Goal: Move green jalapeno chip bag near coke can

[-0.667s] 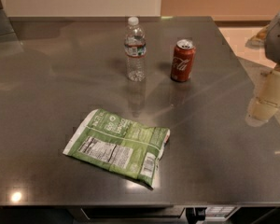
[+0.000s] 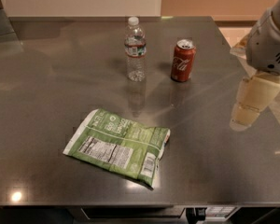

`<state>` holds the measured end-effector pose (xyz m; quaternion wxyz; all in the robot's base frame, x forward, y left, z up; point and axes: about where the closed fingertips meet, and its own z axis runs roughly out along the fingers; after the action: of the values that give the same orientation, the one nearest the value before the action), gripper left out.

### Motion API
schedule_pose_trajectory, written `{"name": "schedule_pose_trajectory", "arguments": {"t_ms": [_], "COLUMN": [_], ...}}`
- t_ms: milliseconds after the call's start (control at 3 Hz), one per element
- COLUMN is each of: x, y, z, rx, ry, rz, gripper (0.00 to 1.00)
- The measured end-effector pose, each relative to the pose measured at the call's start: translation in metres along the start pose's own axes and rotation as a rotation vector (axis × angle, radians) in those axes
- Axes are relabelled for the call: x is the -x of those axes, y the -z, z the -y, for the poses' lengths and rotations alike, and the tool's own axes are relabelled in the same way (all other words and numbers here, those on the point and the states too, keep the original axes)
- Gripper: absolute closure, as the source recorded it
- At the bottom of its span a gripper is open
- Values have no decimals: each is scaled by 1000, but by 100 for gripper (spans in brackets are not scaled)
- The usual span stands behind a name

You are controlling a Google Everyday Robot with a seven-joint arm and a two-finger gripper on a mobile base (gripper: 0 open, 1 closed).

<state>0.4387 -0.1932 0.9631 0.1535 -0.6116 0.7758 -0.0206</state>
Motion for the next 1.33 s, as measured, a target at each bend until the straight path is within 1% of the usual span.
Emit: {"name": "schedule_pose_trajectory", "arguments": {"t_ms": [333,667,1333], "x": [24,51,101], "y": [-28,-56,-102], "z": [-16,-32,-68], "rx": [55,90,139], "ry": [15,35,106], "rz": [22,45,87], "gripper": [0,0,0]}}
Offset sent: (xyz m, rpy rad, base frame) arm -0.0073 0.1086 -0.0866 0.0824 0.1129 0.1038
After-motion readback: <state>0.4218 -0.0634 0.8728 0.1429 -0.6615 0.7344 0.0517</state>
